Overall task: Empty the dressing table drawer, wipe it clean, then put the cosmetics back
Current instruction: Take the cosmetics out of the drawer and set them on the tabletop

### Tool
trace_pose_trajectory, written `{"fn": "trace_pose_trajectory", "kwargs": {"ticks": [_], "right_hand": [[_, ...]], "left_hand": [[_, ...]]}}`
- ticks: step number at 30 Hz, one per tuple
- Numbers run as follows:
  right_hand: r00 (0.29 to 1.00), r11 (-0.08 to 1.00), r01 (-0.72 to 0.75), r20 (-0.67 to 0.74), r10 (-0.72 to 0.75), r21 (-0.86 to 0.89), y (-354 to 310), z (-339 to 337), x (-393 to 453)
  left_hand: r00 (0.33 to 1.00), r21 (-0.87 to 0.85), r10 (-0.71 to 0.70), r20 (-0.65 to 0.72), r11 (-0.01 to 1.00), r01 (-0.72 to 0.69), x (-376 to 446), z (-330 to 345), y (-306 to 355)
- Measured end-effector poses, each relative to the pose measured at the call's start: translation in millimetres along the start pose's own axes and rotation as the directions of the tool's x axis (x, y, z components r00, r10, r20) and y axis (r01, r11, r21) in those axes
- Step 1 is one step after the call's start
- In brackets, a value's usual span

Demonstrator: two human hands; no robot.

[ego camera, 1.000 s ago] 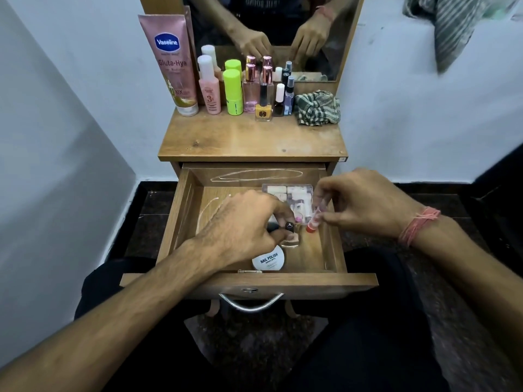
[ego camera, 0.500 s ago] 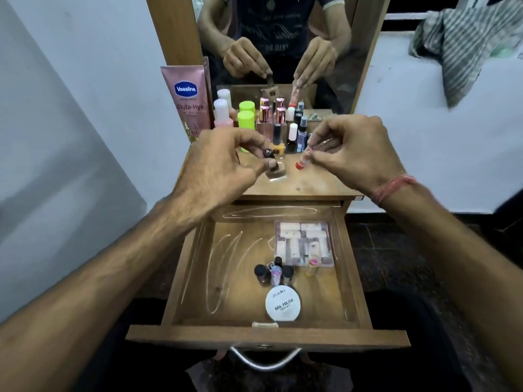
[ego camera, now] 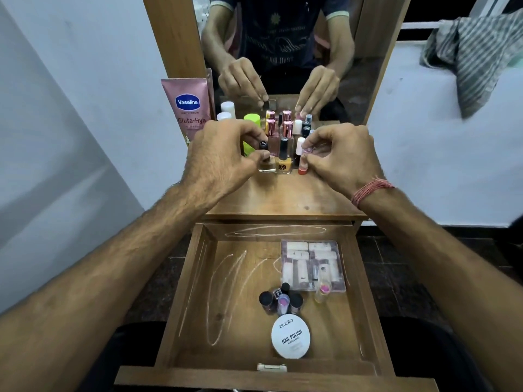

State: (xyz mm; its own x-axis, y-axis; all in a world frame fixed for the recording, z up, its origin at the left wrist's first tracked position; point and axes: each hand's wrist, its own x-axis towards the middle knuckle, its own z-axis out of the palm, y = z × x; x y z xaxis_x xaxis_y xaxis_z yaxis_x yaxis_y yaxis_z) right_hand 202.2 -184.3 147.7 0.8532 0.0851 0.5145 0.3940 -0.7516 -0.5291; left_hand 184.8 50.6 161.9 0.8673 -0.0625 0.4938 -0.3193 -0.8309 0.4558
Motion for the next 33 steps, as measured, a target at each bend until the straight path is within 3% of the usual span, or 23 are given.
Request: {"fn": "trace_pose_trajectory", "kwargs": {"ticks": [18, 27, 30, 33], "right_hand": [[0.984, 0.97, 0.179, 0.023, -0.177, -0.165, 14.5, 3.8, -8.0], [0.983, 0.963, 0.183, 0.068, -0.172, -0.2, 22.3, -12.7, -38.2], [0.977, 0.98, 0.18, 0.134, -0.168, -0.084, 17.6, -27.7, -61.4], [0.925, 0.97, 0.234, 0.292, -0.245, 0.072, 12.3, -41.4, -93.2]], "left_hand": [[0.999, 0.037, -0.029, 0.038, 0.999, 0.028, 28.2, 21.3, -21.8], [1.0, -0.03, -0.015, -0.004, 0.999, 0.015, -14.8, 14.0, -15.0], [0.993, -0.133, 0.004, 0.121, 0.991, 0.012, -58.0, 7.1, -6.1], [0.915, -0.183, 0.022, 0.404, 0.982, 0.057, -107.2, 2.1, -4.2]]}}
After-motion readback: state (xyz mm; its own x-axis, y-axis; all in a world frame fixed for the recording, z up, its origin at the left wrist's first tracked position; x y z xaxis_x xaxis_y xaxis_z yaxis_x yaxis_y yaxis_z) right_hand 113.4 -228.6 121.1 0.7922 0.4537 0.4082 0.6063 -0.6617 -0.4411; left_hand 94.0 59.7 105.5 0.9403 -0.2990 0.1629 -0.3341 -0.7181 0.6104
